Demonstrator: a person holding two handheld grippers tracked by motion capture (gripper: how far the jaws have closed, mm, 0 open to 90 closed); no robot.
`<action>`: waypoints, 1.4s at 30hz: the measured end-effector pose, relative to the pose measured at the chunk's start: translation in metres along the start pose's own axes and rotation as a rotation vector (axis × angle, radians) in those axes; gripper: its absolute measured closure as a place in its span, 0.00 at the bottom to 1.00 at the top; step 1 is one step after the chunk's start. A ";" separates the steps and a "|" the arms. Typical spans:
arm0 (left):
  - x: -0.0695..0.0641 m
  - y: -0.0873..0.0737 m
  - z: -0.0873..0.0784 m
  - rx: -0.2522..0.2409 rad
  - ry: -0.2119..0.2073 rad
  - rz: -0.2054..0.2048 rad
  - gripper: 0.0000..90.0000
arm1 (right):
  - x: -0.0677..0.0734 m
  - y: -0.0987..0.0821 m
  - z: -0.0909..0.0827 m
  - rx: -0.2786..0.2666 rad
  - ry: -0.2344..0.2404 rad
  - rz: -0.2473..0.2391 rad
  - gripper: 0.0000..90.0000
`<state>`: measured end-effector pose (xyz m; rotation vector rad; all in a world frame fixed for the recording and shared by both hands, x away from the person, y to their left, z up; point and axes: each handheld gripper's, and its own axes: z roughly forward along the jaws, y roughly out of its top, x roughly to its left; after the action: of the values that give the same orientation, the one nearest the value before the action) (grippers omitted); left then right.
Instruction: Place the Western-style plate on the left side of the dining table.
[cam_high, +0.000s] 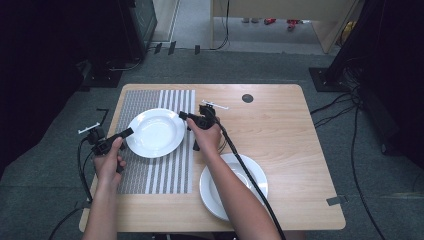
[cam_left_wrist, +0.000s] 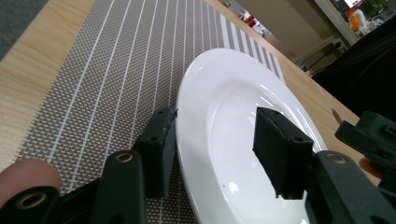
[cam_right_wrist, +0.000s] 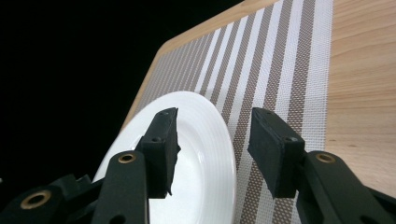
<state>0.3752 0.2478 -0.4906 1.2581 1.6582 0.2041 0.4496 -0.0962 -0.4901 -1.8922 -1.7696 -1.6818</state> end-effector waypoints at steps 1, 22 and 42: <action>-0.001 0.000 -0.001 -0.002 0.004 0.011 0.51 | -0.001 0.001 -0.004 -0.002 0.010 0.019 0.60; -0.011 -0.013 -0.028 -0.009 0.014 0.153 0.37 | -0.019 0.005 -0.086 -0.030 0.064 -0.117 0.43; -0.015 -0.041 -0.055 0.037 0.066 0.248 0.31 | -0.035 -0.007 -0.155 0.000 0.043 -0.287 0.24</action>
<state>0.3059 0.2402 -0.4816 1.4985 1.5649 0.3709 0.3551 -0.2193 -0.4559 -1.6513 -2.1072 -1.7904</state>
